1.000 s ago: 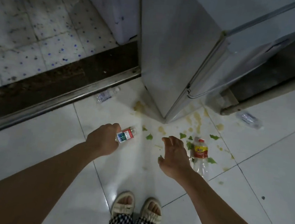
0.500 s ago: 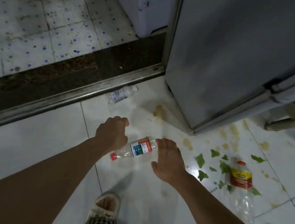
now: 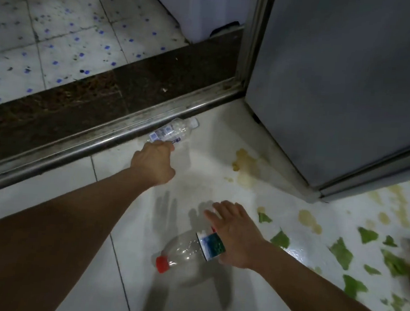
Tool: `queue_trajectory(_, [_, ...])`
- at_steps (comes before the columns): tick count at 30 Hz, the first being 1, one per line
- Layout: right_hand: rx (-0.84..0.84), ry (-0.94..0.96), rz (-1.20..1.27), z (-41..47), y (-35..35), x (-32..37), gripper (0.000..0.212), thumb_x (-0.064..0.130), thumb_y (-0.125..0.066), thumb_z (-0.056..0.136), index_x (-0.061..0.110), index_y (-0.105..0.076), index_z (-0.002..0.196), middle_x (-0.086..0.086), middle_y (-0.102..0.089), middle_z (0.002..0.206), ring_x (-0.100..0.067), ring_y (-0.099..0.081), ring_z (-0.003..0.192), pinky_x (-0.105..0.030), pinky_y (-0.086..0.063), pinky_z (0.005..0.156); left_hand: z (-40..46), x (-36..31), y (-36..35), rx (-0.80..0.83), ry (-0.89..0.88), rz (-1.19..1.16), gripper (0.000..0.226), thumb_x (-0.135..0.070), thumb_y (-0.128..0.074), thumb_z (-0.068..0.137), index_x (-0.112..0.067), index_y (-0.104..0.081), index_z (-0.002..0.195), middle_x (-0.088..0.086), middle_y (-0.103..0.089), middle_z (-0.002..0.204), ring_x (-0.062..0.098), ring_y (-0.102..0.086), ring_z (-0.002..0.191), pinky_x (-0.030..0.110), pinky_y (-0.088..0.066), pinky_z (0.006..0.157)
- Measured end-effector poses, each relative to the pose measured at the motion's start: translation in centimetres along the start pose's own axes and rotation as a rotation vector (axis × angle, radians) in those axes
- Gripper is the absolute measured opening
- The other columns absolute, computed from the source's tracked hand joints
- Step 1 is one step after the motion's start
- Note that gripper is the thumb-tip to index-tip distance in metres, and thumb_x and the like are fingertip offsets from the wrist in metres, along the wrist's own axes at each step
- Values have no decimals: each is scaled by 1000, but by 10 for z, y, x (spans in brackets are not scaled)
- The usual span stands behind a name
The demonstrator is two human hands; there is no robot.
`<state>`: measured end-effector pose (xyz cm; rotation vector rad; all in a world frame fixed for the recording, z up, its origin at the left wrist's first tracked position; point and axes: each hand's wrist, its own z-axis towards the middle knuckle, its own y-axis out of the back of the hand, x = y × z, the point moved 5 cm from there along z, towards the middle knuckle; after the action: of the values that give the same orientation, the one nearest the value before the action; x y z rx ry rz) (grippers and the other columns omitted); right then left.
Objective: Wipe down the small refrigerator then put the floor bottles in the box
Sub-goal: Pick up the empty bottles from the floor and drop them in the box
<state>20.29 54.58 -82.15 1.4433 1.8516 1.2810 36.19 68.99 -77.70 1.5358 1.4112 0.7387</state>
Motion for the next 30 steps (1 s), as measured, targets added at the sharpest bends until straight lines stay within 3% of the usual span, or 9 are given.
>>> queue_trajectory(4, [16, 80, -64, 18, -25, 5, 79, 33, -77, 70, 16, -33, 133, -12, -41, 132, -30, -38, 121, -40, -29, 102, 30, 5, -16, -52, -6, -16, 63, -26, -69, 77, -17, -44, 133, 10, -47, 134, 30, -42, 123, 40, -42, 96])
queue_trajectory(9, [-29, 44, -42, 21, -27, -7, 61, 31, -71, 76, 15, -41, 126, -10, -49, 123, -28, -46, 112, -39, -33, 95, 57, 10, -18, -138, -17, -11, 73, -23, -73, 74, -15, -38, 137, 11, -43, 137, 30, -41, 125, 43, -39, 101])
queue_trajectory(16, [-196, -241, 104, -9, -6, -52, 63, 36, -68, 75, 23, -39, 130, -1, -45, 123, -18, -47, 109, -31, -38, 95, 87, 14, -21, -220, 13, 54, 73, -29, -72, 76, -15, -35, 136, 18, -46, 129, 37, -47, 118, 49, -36, 99])
queue_trajectory(24, [-171, -509, 306, -62, -11, -85, 72, 42, -72, 71, 20, -38, 131, -2, -44, 121, -19, -47, 110, -34, -44, 93, 92, 13, -29, -214, 106, 103, 71, -31, -72, 77, -2, -35, 130, 24, -50, 128, 42, -39, 124, 47, -38, 98])
queue_trajectory(30, [-212, -667, 450, -121, 1, -107, 70, 42, -77, 69, 18, -41, 124, -2, -45, 113, -18, -47, 102, -32, -44, 88, 39, -49, -46, -110, -77, -234, 72, -26, -73, 76, -4, -35, 133, 20, -46, 130, 38, -35, 124, 44, -40, 94])
